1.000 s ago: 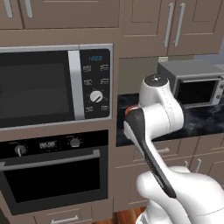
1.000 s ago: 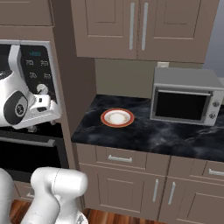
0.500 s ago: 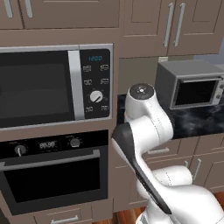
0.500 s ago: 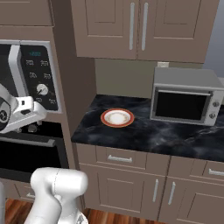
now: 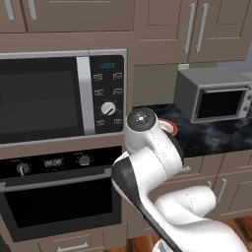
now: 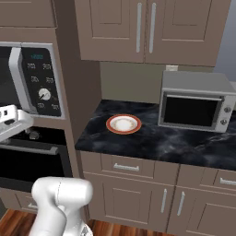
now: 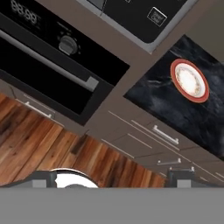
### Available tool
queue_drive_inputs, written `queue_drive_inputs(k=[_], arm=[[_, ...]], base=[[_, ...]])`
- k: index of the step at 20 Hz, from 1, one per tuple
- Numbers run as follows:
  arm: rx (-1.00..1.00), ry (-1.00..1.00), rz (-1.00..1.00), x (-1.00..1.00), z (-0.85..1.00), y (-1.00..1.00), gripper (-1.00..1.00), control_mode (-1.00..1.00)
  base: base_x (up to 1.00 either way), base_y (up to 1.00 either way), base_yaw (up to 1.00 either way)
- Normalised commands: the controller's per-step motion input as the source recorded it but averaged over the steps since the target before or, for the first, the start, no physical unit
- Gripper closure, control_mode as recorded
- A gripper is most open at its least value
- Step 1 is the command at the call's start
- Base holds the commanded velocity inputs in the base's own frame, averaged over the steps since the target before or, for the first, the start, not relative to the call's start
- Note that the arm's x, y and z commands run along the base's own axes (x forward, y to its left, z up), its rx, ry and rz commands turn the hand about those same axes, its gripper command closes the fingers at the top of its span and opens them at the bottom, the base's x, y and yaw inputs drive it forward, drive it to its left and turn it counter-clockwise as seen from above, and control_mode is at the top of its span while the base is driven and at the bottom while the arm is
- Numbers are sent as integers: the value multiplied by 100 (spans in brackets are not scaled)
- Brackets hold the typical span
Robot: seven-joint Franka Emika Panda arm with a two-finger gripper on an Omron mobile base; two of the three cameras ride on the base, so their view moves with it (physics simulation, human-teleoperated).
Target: Take the fish from the oven and place it on the plate on the counter.
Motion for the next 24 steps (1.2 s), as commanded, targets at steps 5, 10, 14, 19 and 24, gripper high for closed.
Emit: queue_drive_inputs(k=[5,10,14,19,24], arm=[[-5,-5,12,-7,-20,30,-100,-100],[-9,-6,18,-3,-29,21,-100,-100],[-9,-9,21,0,-31,29,-100,-100],[-14,-3,17,0,-42,47,-100,-100],[-16,-16,15,-2,-27,40,-100,-100]], base=[[0,0,0],[0,0,0],[0,0,0],[0,0,0],[0,0,0]])
